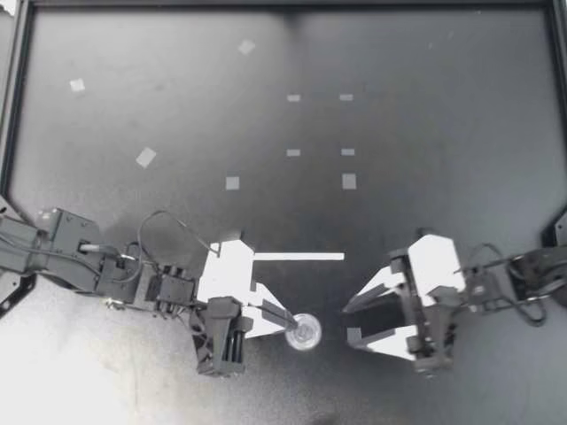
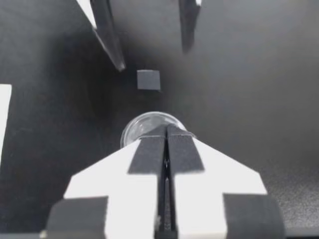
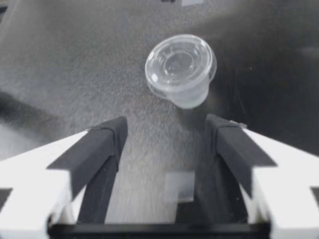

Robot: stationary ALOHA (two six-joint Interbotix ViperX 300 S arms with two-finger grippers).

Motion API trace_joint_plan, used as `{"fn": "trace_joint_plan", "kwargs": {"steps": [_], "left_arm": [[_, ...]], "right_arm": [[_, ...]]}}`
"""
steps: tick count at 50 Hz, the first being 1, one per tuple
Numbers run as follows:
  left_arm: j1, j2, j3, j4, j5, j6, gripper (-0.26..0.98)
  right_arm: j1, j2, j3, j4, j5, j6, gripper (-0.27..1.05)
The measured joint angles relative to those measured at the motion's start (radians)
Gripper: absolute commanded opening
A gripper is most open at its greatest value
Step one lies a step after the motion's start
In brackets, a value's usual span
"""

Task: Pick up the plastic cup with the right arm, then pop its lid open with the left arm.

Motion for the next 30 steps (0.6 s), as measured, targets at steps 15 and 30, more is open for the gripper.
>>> {"fn": "trace_joint_plan", "kwargs": {"steps": [15, 30], "left_arm": [[0.0, 0.006, 0.006, -0.002, 0.0, 0.0, -0.05], [-0.002, 0.034, 0.006, -0.003, -0.002, 0.0, -0.05]], "right_arm": [[0.0, 0.051, -0.043, 0.072, 0.002, 0.002, 0.65], [0.0, 0.098, -0.107, 0.072, 0.049, 0.002, 0.65]]}}
